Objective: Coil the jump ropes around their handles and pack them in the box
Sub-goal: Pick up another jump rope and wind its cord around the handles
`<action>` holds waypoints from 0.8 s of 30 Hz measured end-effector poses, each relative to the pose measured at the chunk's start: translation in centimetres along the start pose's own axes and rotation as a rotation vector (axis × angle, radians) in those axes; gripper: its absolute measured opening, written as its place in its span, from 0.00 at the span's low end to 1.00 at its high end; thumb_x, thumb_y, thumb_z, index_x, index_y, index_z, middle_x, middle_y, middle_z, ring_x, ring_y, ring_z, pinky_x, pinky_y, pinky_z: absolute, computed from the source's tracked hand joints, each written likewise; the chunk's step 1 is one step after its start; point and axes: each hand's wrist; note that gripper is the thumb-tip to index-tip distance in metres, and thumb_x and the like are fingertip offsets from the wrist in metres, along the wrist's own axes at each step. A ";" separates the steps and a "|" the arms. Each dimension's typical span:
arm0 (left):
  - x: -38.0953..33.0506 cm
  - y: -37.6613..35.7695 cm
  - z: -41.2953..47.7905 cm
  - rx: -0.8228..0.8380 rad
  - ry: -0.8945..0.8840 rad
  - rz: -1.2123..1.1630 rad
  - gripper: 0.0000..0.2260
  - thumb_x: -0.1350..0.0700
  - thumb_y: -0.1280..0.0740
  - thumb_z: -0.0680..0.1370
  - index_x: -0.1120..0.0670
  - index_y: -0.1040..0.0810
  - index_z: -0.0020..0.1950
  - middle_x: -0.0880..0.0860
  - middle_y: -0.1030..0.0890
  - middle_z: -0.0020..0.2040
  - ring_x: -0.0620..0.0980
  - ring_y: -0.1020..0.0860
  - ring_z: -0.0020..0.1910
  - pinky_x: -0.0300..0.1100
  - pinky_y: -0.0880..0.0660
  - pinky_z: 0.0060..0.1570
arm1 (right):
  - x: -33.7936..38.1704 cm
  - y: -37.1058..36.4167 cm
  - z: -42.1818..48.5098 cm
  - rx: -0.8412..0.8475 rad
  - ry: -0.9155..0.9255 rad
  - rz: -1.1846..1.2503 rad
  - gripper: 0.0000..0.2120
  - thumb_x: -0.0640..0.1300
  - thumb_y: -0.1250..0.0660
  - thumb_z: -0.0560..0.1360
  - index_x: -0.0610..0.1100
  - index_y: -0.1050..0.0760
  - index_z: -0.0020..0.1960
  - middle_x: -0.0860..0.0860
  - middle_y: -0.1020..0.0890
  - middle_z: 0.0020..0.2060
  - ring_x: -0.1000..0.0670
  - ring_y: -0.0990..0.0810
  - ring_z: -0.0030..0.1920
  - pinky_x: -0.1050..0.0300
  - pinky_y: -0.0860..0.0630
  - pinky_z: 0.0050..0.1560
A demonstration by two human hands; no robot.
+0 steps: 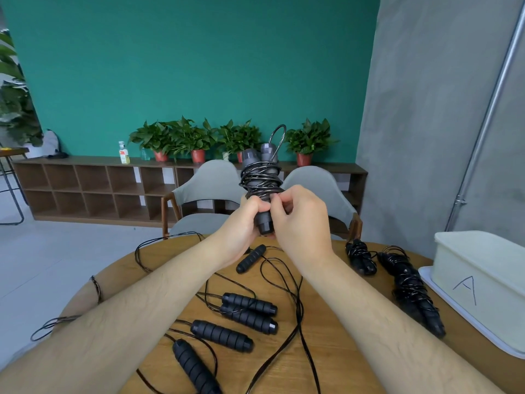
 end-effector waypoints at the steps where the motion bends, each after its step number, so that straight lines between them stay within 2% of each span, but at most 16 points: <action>1: -0.2 -0.1 -0.2 -0.001 0.003 0.001 0.15 0.64 0.49 0.81 0.55 0.23 0.52 0.49 0.14 0.39 0.50 0.16 0.43 0.46 0.24 0.45 | 0.0 -0.1 -0.1 -0.016 -0.024 0.044 0.09 0.43 0.32 0.79 0.43 0.23 0.41 0.53 0.21 0.35 0.54 0.24 0.37 0.63 0.30 0.38; 2: -0.4 -0.2 -0.7 0.033 -0.012 0.013 0.18 0.64 0.50 0.82 0.54 0.21 0.52 0.49 0.13 0.40 0.51 0.17 0.46 0.46 0.24 0.48 | 0.1 -0.2 -0.3 -0.033 -0.049 0.109 0.08 0.43 0.31 0.79 0.43 0.22 0.41 0.53 0.21 0.35 0.55 0.23 0.38 0.64 0.30 0.39; 4: -0.8 0.1 -1.9 0.166 -0.047 0.027 0.22 0.61 0.52 0.83 0.53 0.17 0.56 0.50 0.13 0.48 0.52 0.18 0.54 0.47 0.25 0.54 | 0.1 -0.4 -0.5 -0.051 -0.068 0.224 0.08 0.44 0.30 0.79 0.44 0.20 0.42 0.55 0.21 0.38 0.56 0.23 0.43 0.66 0.29 0.43; 5: -1.1 0.3 -2.5 0.231 -0.066 0.008 0.22 0.59 0.52 0.83 0.53 0.18 0.59 0.50 0.14 0.52 0.51 0.18 0.56 0.45 0.23 0.53 | -0.1 -0.5 -0.5 -0.046 -0.055 0.251 0.06 0.44 0.30 0.79 0.45 0.19 0.43 0.56 0.22 0.41 0.56 0.23 0.47 0.65 0.29 0.46; 7: -1.8 0.8 -3.1 0.253 -0.075 -0.059 0.19 0.58 0.53 0.83 0.55 0.24 0.63 0.50 0.14 0.52 0.48 0.17 0.51 0.41 0.21 0.44 | -0.4 -0.6 -0.4 0.017 -0.012 0.249 0.03 0.43 0.29 0.78 0.46 0.16 0.49 0.58 0.25 0.47 0.55 0.26 0.53 0.62 0.27 0.50; 8: -1.7 1.1 -2.9 0.241 -0.072 -0.085 0.18 0.58 0.52 0.83 0.55 0.25 0.63 0.50 0.14 0.50 0.47 0.16 0.49 0.42 0.21 0.44 | -0.6 -0.6 -0.5 0.067 -0.002 0.251 0.06 0.42 0.29 0.77 0.45 0.16 0.53 0.58 0.24 0.48 0.54 0.26 0.54 0.60 0.26 0.53; 10: -1.8 1.4 -2.8 0.220 -0.067 -0.092 0.18 0.57 0.51 0.83 0.55 0.24 0.62 0.51 0.14 0.51 0.49 0.17 0.50 0.46 0.24 0.49 | -1.1 -0.5 -0.7 0.132 0.010 0.255 0.11 0.40 0.29 0.77 0.45 0.17 0.59 0.56 0.22 0.47 0.54 0.23 0.52 0.58 0.23 0.54; 13: -1.3 1.5 -2.9 0.237 -0.067 -0.084 0.18 0.57 0.51 0.82 0.57 0.22 0.59 0.55 0.16 0.51 0.57 0.25 0.52 0.50 0.30 0.48 | -1.2 -0.2 -1.1 0.083 0.092 0.125 0.06 0.42 0.30 0.78 0.43 0.16 0.53 0.54 0.19 0.41 0.54 0.21 0.46 0.57 0.23 0.51; 15: -1.1 1.4 -2.8 0.246 -0.068 -0.106 0.21 0.57 0.51 0.82 0.56 0.18 0.54 0.55 0.17 0.49 0.58 0.31 0.54 0.51 0.32 0.49 | -1.0 0.0 -1.1 0.033 0.142 0.066 0.06 0.42 0.30 0.79 0.41 0.16 0.50 0.54 0.20 0.40 0.55 0.23 0.44 0.59 0.24 0.49; 17: -0.8 1.1 -2.8 0.264 -0.043 -0.117 0.23 0.57 0.52 0.82 0.54 0.15 0.52 0.54 0.15 0.48 0.58 0.30 0.55 0.53 0.34 0.52 | -0.6 0.1 -1.1 0.002 0.142 0.054 0.05 0.41 0.31 0.78 0.40 0.17 0.49 0.54 0.22 0.40 0.55 0.23 0.42 0.61 0.25 0.46; 19: -0.5 1.2 -2.7 0.264 -0.009 -0.094 0.20 0.57 0.52 0.83 0.55 0.20 0.57 0.53 0.14 0.48 0.56 0.24 0.54 0.50 0.32 0.53 | -0.5 0.1 -1.1 -0.007 0.116 0.068 0.04 0.40 0.31 0.78 0.41 0.19 0.47 0.55 0.24 0.39 0.54 0.23 0.39 0.61 0.26 0.44; 21: -0.3 1.2 -2.7 0.260 0.010 -0.029 0.17 0.57 0.51 0.83 0.56 0.24 0.61 0.52 0.14 0.47 0.49 0.19 0.47 0.45 0.27 0.46 | -0.5 -0.1 -1.1 -0.018 0.073 0.079 0.03 0.39 0.31 0.77 0.41 0.20 0.46 0.55 0.24 0.39 0.55 0.24 0.38 0.65 0.28 0.43; 24: 0.1 1.2 -2.6 0.235 -0.021 0.109 0.16 0.53 0.44 0.78 0.57 0.25 0.61 0.51 0.15 0.47 0.50 0.22 0.43 0.44 0.29 0.39 | -0.4 -0.6 -1.0 -0.055 -0.025 0.126 0.04 0.39 0.30 0.77 0.44 0.21 0.44 0.54 0.23 0.39 0.59 0.25 0.40 0.72 0.31 0.42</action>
Point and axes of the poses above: each hand's wrist, its own z-axis towards the middle knuckle, its own y-axis out of the back of the hand, x = y × z
